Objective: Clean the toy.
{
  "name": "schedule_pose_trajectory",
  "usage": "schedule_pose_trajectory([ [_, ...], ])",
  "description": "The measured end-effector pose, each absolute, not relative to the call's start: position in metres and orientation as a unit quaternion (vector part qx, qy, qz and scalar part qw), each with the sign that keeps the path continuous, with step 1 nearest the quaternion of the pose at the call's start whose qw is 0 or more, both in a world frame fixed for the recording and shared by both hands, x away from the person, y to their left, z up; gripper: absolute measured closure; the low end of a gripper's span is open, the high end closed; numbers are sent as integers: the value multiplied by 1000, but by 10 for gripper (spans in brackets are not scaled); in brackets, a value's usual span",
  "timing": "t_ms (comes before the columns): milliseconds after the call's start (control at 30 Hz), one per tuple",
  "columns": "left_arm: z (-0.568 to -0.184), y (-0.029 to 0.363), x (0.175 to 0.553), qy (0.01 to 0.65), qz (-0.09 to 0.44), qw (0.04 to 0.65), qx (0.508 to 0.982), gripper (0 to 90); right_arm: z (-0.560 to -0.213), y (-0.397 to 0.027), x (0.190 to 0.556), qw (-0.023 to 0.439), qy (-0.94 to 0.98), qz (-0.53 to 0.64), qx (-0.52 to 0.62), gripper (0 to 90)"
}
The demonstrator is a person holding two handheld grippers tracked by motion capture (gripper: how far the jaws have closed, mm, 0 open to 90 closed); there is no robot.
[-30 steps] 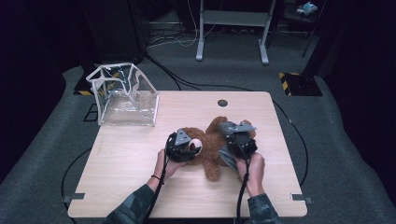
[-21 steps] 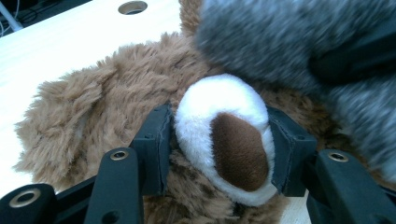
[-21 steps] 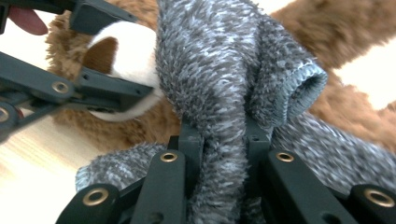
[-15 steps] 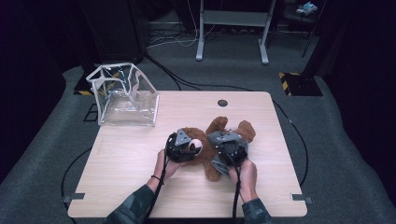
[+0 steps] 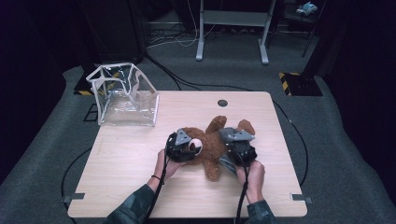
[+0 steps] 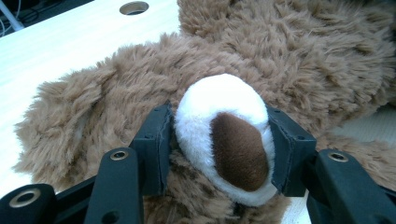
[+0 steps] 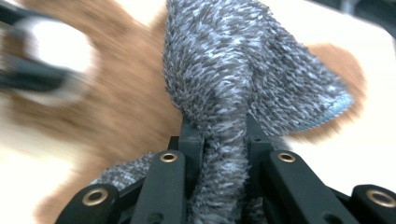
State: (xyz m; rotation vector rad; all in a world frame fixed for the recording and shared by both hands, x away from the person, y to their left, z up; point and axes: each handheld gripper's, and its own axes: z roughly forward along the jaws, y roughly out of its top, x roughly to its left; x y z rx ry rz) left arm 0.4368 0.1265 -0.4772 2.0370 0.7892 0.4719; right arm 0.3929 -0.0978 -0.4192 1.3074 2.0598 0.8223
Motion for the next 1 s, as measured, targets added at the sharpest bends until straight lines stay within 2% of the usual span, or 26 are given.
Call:
schedule_pose_trajectory([
  [133, -476, 127, 436, 318, 187, 435, 822, 476, -421, -54, 400, 251, 800, 307, 450, 749],
  [233, -477, 128, 437, 316, 187, 437, 821, 477, -436, -39, 406, 263, 813, 277, 440, 752],
  [367, -477, 127, 436, 314, 189, 435, 822, 477, -439, -65, 404, 237, 800, 302, 460, 759],
  [567, -477, 126, 437, 316, 189, 438, 820, 477, -438, -111, 393, 261, 772, 292, 500, 758],
  [733, -477, 126, 436, 317, 190, 437, 820, 477, -453, -136, 392, 273, 755, 266, 534, 755],
  [867, -478, 127, 438, 320, 187, 439, 818, 476, -439, -122, 386, 286, 751, 288, 520, 752],
  [1000, -477, 125, 437, 322, 191, 439, 817, 476, -426, -84, 381, 261, 776, 330, 469, 749],
])
